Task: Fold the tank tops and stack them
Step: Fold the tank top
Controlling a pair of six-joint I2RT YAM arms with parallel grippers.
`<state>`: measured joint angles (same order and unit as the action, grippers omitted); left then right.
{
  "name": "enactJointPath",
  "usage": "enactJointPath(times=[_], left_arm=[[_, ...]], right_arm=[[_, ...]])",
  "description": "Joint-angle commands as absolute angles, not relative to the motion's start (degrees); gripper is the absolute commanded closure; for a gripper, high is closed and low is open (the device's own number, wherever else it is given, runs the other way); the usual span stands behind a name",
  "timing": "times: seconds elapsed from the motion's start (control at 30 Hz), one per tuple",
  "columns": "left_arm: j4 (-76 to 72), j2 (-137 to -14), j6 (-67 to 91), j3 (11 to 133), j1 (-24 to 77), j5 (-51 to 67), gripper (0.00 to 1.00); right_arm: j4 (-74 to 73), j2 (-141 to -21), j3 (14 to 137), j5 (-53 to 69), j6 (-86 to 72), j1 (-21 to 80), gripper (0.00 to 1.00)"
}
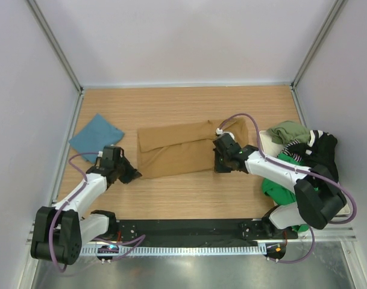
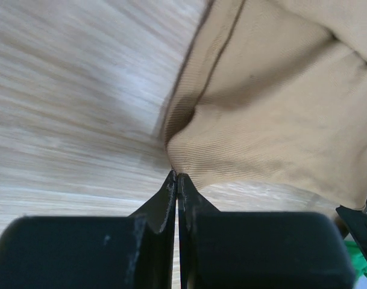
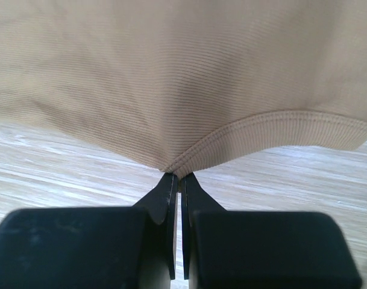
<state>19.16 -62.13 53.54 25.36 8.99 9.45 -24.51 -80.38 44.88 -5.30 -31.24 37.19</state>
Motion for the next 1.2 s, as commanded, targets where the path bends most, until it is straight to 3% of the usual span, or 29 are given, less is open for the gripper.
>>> enactJointPath(times=[0.0, 0.7, 1.17], left_arm=[[19.68, -63.45, 53.26, 29.88, 9.05, 12.21, 1.0], [17.4, -73.03, 52.73, 41.04, 3.16, 11.6, 1.0], [14.06, -83.57, 55.19, 50.0, 2.64, 9.75, 1.0]], right_arm=[[-27.42, -80.58, 51.13, -7.56, -28.04, 37.62, 0.99], [-32.78, -99.13, 73.81, -5.02, -20.22, 29.27, 0.98], [-33.66, -105.73, 81.03, -2.46, -19.86, 25.22, 0.98]])
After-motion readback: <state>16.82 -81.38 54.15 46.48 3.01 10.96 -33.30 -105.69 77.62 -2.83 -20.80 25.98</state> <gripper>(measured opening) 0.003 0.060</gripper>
